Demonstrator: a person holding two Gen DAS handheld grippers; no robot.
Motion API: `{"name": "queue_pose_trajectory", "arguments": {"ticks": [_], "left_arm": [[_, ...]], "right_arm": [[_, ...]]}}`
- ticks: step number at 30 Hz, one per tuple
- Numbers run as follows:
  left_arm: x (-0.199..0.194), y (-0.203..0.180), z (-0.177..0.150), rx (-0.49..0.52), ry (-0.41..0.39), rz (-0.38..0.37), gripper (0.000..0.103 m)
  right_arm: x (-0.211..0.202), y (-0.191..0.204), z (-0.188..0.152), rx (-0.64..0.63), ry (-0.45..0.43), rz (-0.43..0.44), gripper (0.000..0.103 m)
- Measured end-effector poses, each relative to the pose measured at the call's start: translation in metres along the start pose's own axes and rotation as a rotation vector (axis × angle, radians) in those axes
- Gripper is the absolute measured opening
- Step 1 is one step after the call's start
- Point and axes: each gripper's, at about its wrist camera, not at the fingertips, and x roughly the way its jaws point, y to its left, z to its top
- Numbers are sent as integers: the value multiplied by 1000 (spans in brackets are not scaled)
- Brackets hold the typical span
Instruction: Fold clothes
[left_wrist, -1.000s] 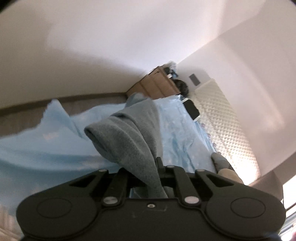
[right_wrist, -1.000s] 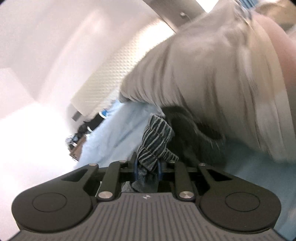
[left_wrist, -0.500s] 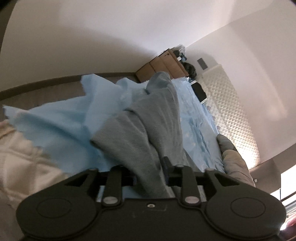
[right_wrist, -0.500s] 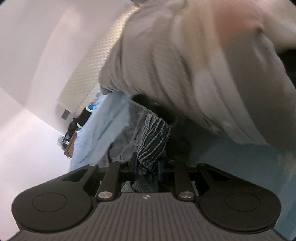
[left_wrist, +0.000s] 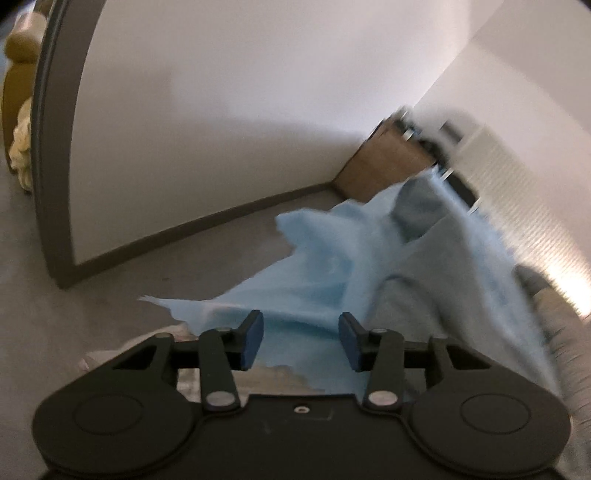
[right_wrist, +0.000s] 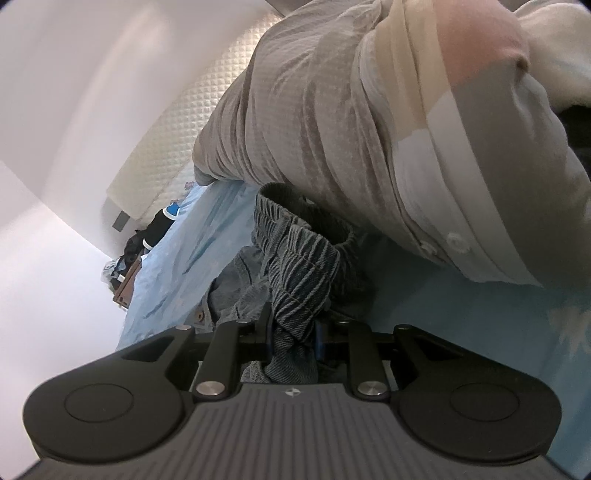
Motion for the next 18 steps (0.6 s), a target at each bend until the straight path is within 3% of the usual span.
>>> {"name": "queue_pose_trajectory", "arguments": {"ticks": [5,7,9,11,16,18], "left_arm": [[15,-8,-3,68,-4,47,41],[11,-2,-5,87,-17,42,46],[8,-1,-8,124,-31,41,60],[5,-2,-13,186,-38,50,65],[17,-22,-27,368,-32,100,60],[20,-31,-29,406,-40,93,39]], "right_arm": [[3,0,-4,15,-9,-11,23],[6,2,-5,9,-11,-15,23],[4,1,-4,5,-11,-15,23],[2,-1,-4,2,-11,-16,23],[5,-4,-5,2,-12,-22,23],[6,-6,-7,9,-12,-28,23]]}}
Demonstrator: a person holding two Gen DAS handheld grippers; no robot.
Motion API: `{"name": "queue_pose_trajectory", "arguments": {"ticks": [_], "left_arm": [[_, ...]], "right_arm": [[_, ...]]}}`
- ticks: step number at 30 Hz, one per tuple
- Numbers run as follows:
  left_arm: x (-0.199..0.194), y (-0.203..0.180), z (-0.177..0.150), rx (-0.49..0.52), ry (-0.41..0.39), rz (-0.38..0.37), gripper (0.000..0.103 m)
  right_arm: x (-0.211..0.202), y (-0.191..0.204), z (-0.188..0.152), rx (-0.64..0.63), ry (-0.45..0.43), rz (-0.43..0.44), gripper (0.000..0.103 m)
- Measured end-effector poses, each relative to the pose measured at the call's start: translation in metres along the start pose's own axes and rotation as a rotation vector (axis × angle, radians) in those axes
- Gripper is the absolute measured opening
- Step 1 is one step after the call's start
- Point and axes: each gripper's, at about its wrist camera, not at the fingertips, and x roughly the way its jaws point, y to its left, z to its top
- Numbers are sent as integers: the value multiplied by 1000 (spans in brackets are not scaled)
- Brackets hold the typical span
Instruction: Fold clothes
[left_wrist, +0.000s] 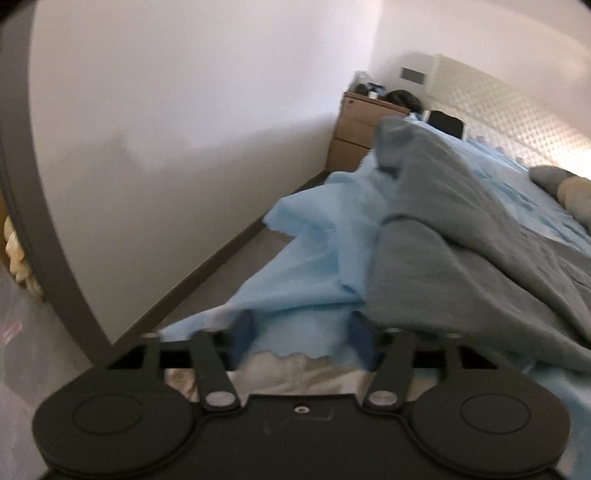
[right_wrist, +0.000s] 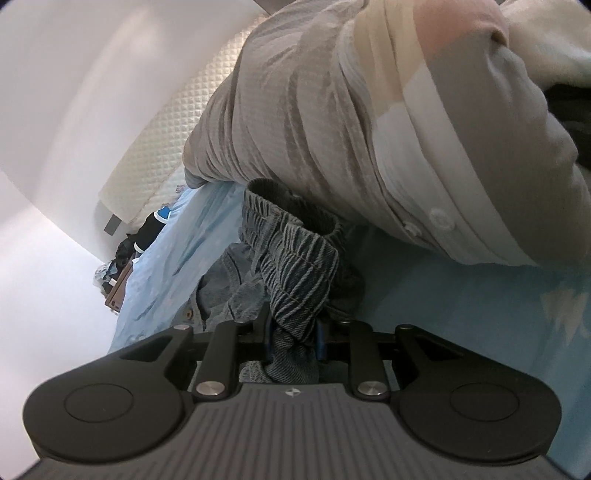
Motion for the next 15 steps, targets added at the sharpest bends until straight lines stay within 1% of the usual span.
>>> {"name": "queue_pose_trajectory", "arguments": {"ticks": [1,2,3,6,8,11,15], "left_arm": [[4,-4,2,15,-4,4,30],[5,-9,5,34,-8,13,11],[6,-13,7,50,-8,22,1],[5,-22,11,83,-13,42,0],[-3,-18,15,57,-28,34,0],[-31,-2,22,-7,-66,8,0],[-56,19,24,-55,-78,14,0]], "right_arm": [[1,0,-1,1,0,-3,23],[1,0,-1,0,0,-4,23],[1,-1,-1,-1,0,-4,23],[0,0,0,-1,2,-1,23],[-2,0,2,-1,4,4,23],[-5,0,5,-7,8,14,23],[-6,0,5,-5,10,23,23]]}}
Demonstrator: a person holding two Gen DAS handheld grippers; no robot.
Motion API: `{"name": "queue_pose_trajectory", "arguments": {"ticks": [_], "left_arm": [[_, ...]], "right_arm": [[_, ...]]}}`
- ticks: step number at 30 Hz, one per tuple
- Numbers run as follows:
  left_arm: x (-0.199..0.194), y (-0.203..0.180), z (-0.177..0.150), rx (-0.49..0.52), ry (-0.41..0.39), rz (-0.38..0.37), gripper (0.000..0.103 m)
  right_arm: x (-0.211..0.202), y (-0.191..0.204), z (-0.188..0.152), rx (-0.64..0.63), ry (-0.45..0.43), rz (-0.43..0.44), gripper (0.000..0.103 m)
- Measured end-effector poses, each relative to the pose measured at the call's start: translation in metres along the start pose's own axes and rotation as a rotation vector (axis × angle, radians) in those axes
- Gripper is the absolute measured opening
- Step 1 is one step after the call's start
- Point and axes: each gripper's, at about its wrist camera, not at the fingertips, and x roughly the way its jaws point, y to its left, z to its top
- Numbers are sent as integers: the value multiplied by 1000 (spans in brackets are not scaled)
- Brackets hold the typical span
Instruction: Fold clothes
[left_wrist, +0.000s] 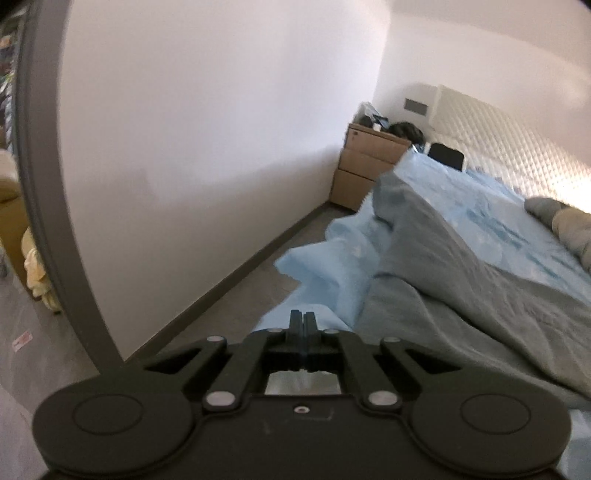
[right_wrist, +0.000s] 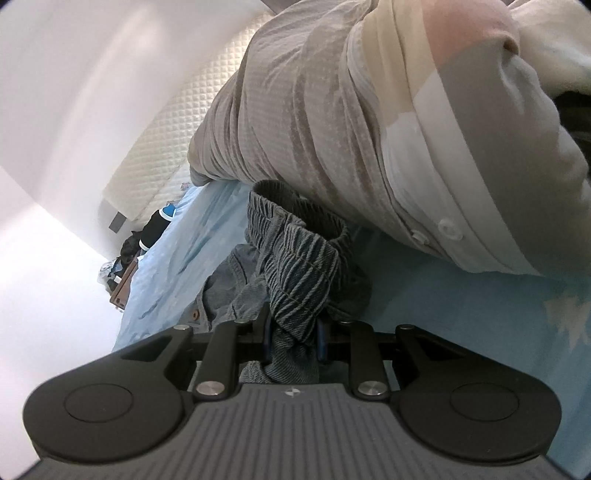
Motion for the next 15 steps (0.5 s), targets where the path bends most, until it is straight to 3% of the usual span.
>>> {"name": "queue_pose_trajectory", "arguments": {"ticks": [11,15], "left_arm": [[-32,54,-39,-81,87,152,0],[-24,67,-63,-123,151,159,0]], "right_arm": [[-8,-2,0,-2,2,21,23],[-8,-1,-1,-16,1,8,23]]}}
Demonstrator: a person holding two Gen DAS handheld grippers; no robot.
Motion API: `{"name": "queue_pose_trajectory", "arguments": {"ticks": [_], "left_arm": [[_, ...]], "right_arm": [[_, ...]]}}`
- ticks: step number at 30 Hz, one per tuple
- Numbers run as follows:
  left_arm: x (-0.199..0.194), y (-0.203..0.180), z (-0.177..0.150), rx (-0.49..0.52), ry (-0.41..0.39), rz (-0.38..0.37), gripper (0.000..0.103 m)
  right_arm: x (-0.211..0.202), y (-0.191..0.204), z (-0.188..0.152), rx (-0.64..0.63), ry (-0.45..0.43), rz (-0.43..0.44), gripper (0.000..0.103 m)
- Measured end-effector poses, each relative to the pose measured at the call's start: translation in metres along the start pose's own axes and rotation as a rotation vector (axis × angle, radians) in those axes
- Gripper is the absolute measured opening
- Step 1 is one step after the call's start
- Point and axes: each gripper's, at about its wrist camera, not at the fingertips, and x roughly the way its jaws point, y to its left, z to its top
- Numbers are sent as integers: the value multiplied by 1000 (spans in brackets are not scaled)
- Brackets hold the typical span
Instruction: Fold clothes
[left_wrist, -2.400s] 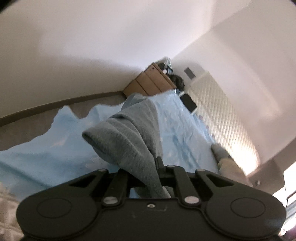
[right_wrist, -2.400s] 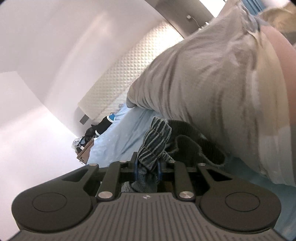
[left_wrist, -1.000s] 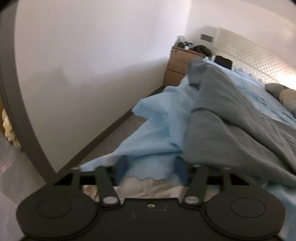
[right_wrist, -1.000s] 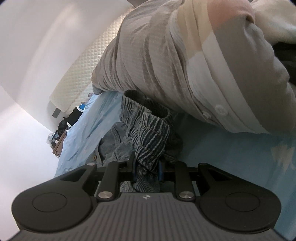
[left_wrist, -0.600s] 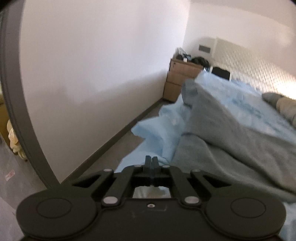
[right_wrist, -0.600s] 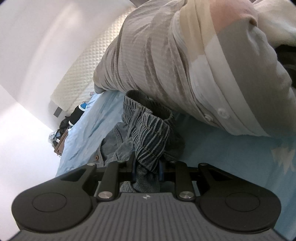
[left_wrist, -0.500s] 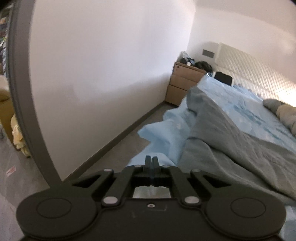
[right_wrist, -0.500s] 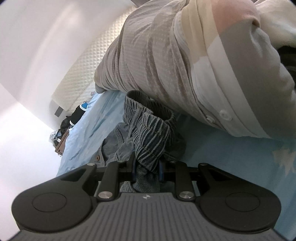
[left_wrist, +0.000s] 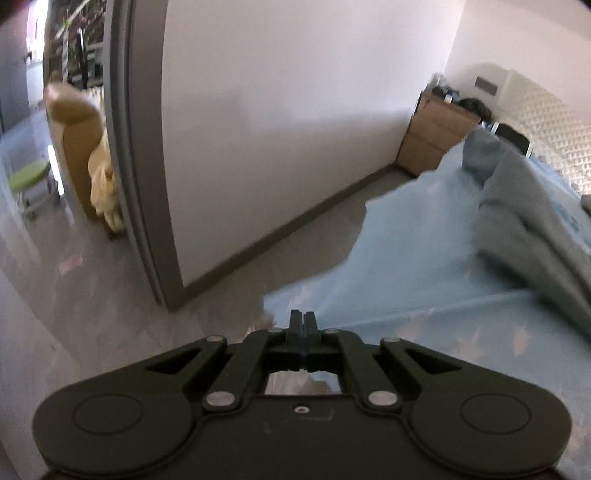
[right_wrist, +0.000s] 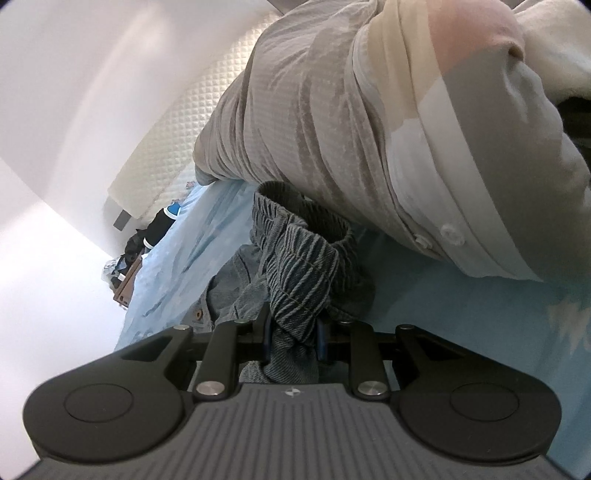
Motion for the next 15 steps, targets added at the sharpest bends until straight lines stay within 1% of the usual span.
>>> {"name": "queue_pose_trajectory", "arguments": {"ticks": [2,4,5,6,7,8,9,11,12,15], "left_arm": [[-1,-1,-2,-12,2,-17,0],[-4,-2,-1,-39,3,-59,2],[-7,1,-1,-47,3,-81,6],[-10,1,1,-55,2,-94,15],[-14,0,4,-59,0,-109,21],[-19,-1,7,-61,-10,-124,32],[-24,-2,9,-64,-25,-139,39],[-35,-8,17,-65,-54,-166,46],[-41,-13,21,-63,-68,-180,47],[-56,-39,30,-13,-100,-228,49]], "right_arm": [[1,0,-2,-1,1,-8,23],[0,1,-4,-5,1,-13,23],[0,1,-4,-11,2,-13,23],[-1,1,-4,-14,5,-13,23],[-1,2,-4,-18,7,-12,24],[-1,1,-3,-17,11,-10,24],[-1,1,-3,-16,12,-8,24],[-2,1,-3,-15,15,-3,24],[-2,0,-3,-14,19,-2,24],[-5,0,-2,-17,30,-1,26]]}}
